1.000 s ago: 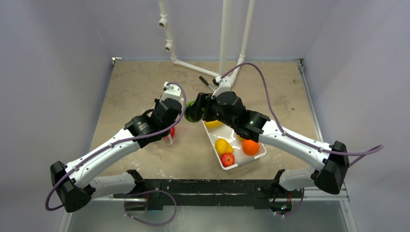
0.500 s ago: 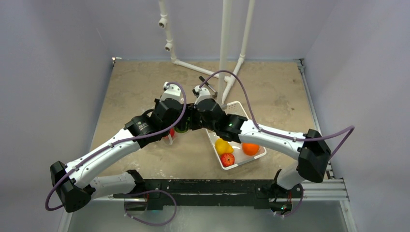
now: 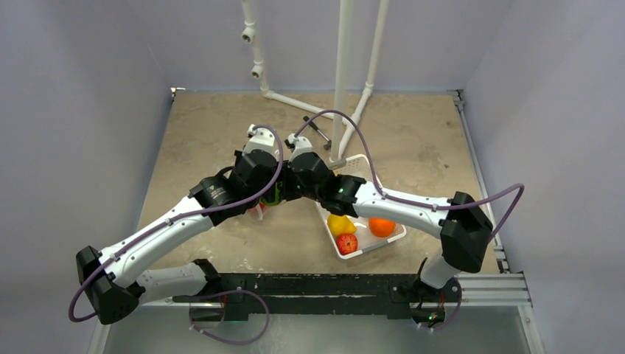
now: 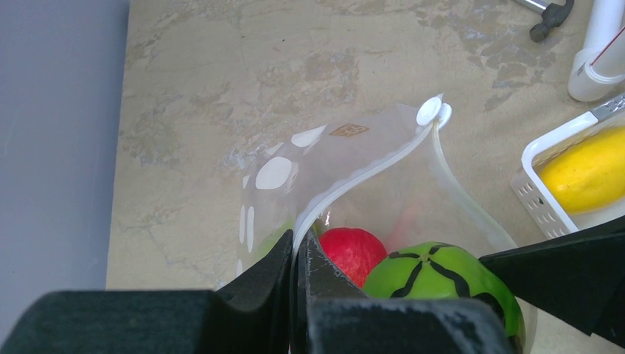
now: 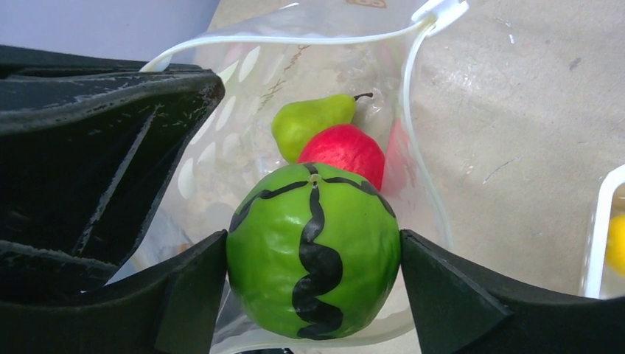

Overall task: Place the food in the zip-top bag and seal the zipper
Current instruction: Place the fake fruit in the zipper food storage bag, then adjust the zipper food storage bag at the center of the board.

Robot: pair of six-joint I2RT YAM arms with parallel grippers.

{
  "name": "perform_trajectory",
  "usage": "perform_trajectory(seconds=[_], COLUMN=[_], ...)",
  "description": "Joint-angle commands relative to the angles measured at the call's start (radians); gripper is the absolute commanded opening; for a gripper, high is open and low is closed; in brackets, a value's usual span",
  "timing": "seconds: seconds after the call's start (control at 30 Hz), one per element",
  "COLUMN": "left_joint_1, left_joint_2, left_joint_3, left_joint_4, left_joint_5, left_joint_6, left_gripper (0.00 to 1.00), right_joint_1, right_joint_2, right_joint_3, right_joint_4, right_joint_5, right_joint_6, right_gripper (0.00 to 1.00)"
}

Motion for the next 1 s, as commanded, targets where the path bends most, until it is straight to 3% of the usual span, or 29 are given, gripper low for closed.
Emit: perform_trajectory(seconds=[0.0,0.07,0.37,0.67,0.97], left_joint_1=[-0.004,-0.003,-0.003,-0.004,-0.003], left_joint_2=[-0.019,-0.019,-0.018,-0.015,-0.015], left_joint_3=[-0.001,-0.001,-0.001,-0.001,0.000], left_joint_4=[0.026,0.025,0.023,0.023,0.024], left_joint_5=[-0.010,-0.009,-0.011,-0.013,-0.011], left_joint_6=[0.002,0.002,0.002,0.000,0.000], left_gripper=[0.00,0.00,0.00,0.00,0.00], right_joint_1=[0.007,0.007,0.007,0.005,0.006], right_joint_2=[-0.018,-0.028,-0.087,-0.156,-0.174], right_joint_3=[0.047,0.044,0.042,0.015,-0.059], right_joint_4=[0.043,0.042,-0.006,-0.143,-0.164], right_joint_5=[0.018,0.027,0.097,0.210,0.228], right_joint_6=[-0.004,-0.003,0.017,0.109,0.179], right_gripper=[0.94,0.99,0.99,0.94,0.85])
